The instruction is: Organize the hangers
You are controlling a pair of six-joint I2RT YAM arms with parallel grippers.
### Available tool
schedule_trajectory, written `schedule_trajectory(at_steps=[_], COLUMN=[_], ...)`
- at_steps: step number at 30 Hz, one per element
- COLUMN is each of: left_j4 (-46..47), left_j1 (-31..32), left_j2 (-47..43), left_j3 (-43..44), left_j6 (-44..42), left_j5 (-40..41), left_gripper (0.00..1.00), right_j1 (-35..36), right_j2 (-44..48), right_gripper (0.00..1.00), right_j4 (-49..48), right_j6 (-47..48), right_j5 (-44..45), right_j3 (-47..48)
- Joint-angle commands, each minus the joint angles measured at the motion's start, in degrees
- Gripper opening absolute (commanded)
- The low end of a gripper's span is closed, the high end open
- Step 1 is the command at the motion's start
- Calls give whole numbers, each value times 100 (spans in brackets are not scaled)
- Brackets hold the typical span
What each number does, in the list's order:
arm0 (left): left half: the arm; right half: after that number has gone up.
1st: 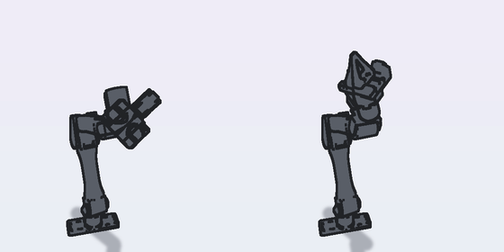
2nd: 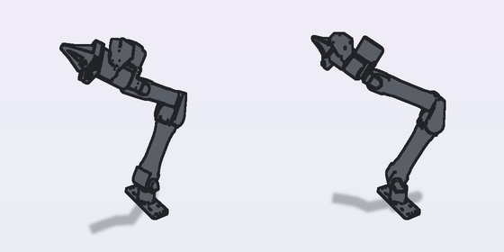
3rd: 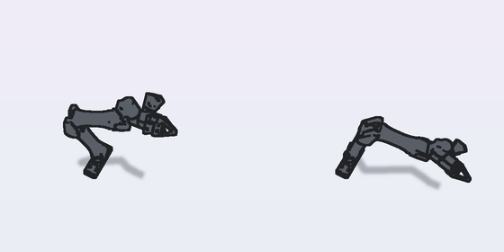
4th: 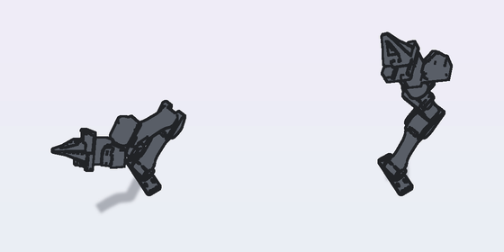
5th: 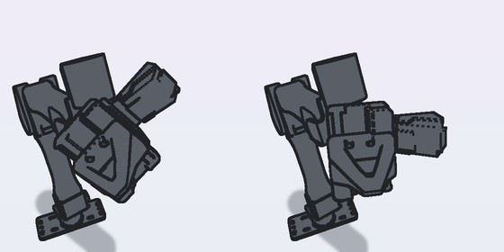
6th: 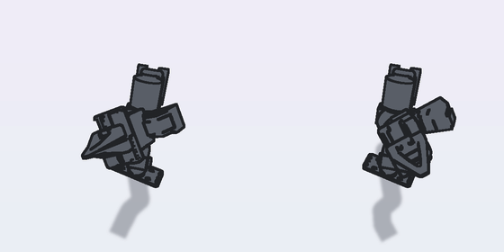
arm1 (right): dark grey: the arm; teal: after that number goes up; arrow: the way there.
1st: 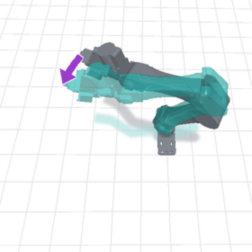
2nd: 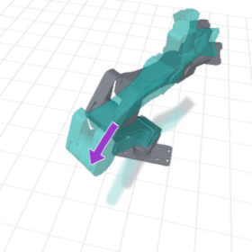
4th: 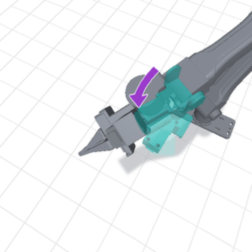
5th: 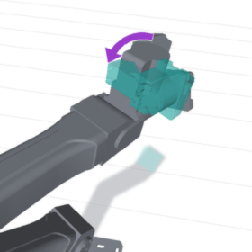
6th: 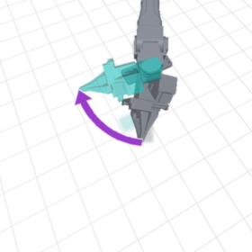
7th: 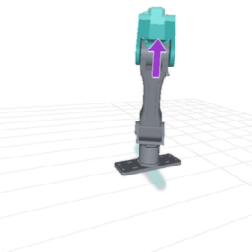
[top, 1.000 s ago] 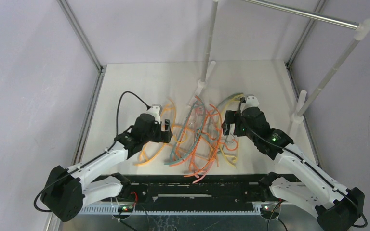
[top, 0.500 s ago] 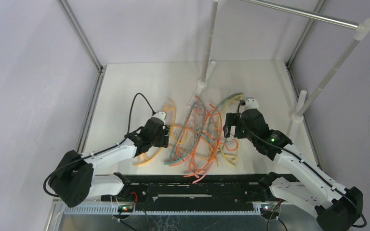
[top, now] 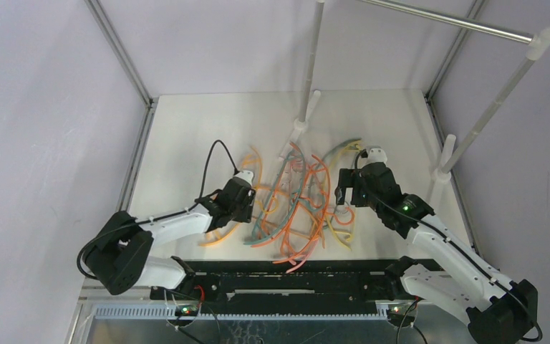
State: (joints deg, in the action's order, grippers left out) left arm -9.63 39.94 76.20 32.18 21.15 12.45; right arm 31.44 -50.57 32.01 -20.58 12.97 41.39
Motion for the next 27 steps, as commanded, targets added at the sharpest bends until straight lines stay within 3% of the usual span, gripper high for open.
schedule_trajectory(at_steps=[1, 3, 7, 16, 22, 27], left_j4=[450, 495, 497, -506, -1948, -2143], left_j1=[67, 66, 77, 84, 80, 75], left_j2=[395, 579, 851, 146, -690, -839], left_j3=[105, 153, 220, 763, 2236, 3457], left_j6=[3, -2, -49, -336, -382, -57], left_j5=[-127, -160, -234, -240, -169, -583], left_gripper=[45, 36, 2, 0, 0, 0], right_j1=[-88, -116, -178, -326, -374, -368], right_j2=[82, 82, 97, 155, 382, 640], right_gripper=[100, 99, 99, 95, 90, 88], right_j4=[-93, -86, -46, -106, -261, -202], right_j6=[-13, -8, -16, 28, 156, 253], right_j5=[-51, -66, -61, -149, -501, -622], right_j3=[-31, -32, -54, -95, -91, 108])
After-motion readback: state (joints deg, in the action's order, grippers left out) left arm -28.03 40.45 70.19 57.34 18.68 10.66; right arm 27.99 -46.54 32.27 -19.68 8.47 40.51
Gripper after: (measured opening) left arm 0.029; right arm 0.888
